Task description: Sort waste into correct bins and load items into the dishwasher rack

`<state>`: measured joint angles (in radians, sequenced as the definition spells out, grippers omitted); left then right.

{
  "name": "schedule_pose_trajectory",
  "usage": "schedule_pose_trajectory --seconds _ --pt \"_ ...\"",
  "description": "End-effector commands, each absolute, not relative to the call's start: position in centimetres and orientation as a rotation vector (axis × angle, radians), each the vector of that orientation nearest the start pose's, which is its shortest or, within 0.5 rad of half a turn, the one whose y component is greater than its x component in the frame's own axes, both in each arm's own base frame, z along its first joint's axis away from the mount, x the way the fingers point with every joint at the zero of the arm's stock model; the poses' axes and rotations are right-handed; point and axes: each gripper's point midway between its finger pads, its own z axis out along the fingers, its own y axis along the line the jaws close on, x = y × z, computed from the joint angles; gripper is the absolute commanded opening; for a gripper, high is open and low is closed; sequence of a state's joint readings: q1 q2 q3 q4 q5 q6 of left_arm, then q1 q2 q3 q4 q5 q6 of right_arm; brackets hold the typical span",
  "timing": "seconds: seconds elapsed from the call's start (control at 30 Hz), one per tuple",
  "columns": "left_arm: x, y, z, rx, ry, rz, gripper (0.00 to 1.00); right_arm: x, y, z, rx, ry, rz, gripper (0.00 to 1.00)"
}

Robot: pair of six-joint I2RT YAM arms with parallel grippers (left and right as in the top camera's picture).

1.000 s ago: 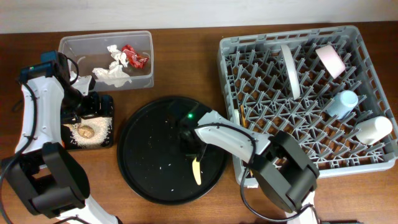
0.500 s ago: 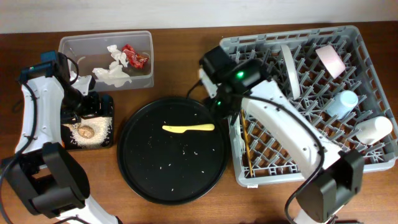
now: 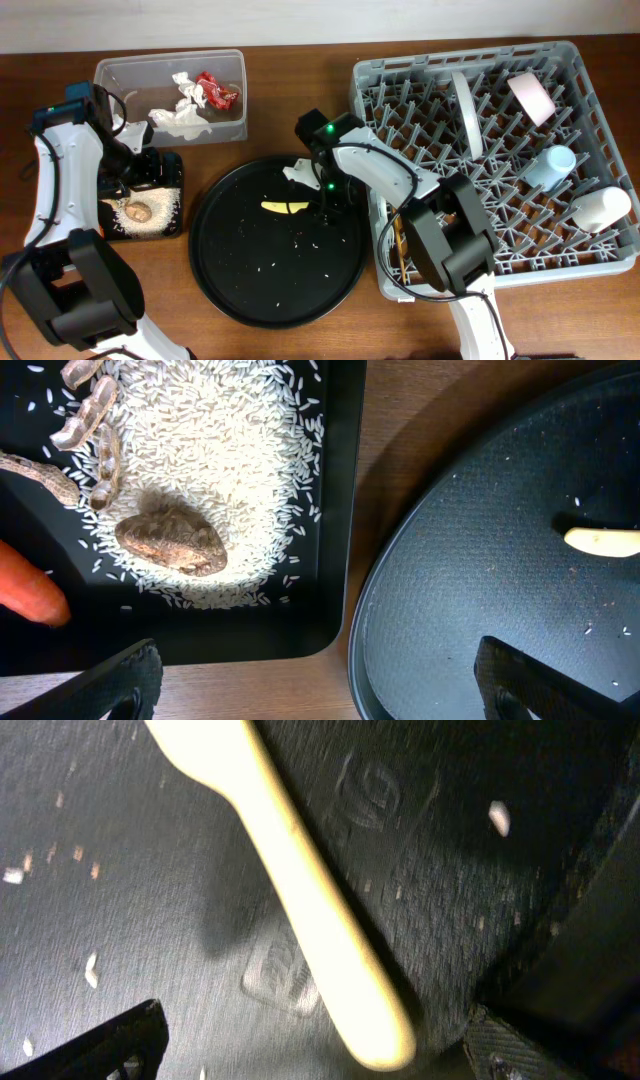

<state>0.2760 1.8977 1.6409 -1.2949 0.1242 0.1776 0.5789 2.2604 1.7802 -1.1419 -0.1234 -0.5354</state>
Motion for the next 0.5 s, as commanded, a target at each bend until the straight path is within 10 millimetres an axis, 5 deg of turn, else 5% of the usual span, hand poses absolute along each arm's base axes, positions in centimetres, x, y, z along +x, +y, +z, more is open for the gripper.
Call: schedule_pose_trajectory --seconds 0.0,0.07,0.2,0.23,0.47 --pt "35.7 7.6 12.4 -0.157 3.057 -0.187 0.99 34.3 24.7 0.1 -1.726 2.687 0.192 0.98" --pt "35.7 7.7 12.4 -0.157 3.057 -0.187 0.99 34.0 24.5 0.1 -1.730 2.699 0.195 0.89" --pt "35.7 7.7 12.4 -0.157 3.057 -0.187 0.99 33.0 23.9 0.2 -1.751 2.740 0.196 0.48" --pt "35.7 7.6 12.4 -0.157 3.057 -0.187 0.99 33.1 23.9 0.2 -1.738 2.748 0.195 0.46" --pt "35.7 7.7 12.4 -0.157 3.057 -0.187 0.99 33.3 24.2 -0.3 -1.553 2.845 0.190 0.65"
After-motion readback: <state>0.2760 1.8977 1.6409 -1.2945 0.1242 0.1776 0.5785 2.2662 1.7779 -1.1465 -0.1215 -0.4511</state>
